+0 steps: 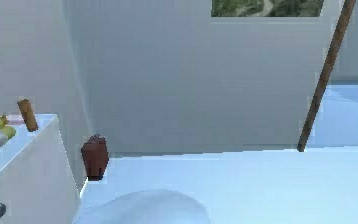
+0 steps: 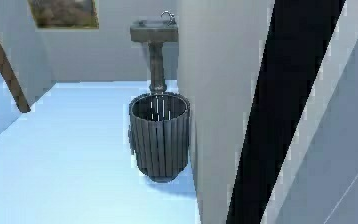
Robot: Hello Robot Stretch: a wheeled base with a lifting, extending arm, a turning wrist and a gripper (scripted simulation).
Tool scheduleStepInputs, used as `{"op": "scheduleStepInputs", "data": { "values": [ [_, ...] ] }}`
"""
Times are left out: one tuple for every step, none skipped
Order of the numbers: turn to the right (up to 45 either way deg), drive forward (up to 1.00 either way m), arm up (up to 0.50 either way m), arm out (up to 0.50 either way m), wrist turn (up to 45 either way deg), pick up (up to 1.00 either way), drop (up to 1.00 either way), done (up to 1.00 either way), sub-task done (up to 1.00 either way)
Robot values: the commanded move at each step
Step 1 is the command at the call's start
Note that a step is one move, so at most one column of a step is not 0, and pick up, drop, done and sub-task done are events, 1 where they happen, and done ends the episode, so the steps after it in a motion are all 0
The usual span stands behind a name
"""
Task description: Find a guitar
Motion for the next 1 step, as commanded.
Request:
{"op": "scheduleStepInputs", "data": {
  "values": [
    [45.0,0.00,0.00,0.00,0.0,0.00,0.00,0.00,0.00]
  ]
}}
